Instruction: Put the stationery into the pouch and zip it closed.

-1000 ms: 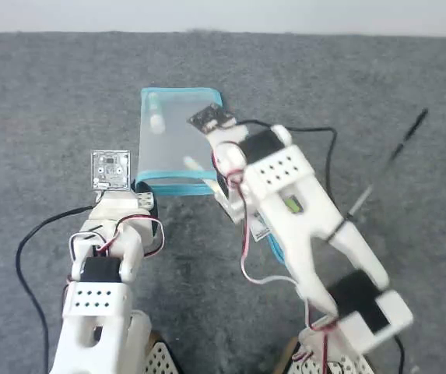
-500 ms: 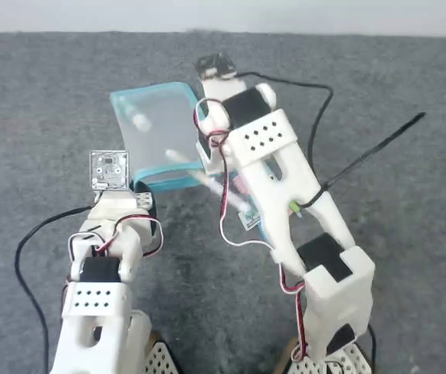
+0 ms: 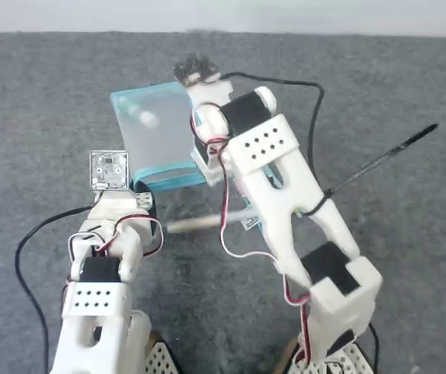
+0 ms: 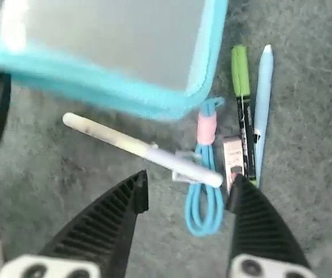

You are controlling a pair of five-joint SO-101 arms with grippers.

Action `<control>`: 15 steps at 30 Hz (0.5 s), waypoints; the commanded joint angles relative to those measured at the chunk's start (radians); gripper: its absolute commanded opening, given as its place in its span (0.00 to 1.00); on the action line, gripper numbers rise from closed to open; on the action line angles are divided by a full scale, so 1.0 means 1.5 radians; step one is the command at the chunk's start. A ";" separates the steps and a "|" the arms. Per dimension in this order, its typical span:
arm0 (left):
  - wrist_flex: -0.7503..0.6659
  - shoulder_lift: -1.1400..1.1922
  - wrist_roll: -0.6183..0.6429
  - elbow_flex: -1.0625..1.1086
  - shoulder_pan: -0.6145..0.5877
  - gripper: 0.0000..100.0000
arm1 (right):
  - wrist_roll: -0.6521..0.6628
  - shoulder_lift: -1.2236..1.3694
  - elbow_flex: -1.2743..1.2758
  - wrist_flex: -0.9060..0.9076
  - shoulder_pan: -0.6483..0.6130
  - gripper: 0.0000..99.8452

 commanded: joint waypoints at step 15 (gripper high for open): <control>-0.029 -0.013 -0.005 -0.006 0.002 0.01 | 0.360 -0.384 0.709 -0.349 0.047 0.27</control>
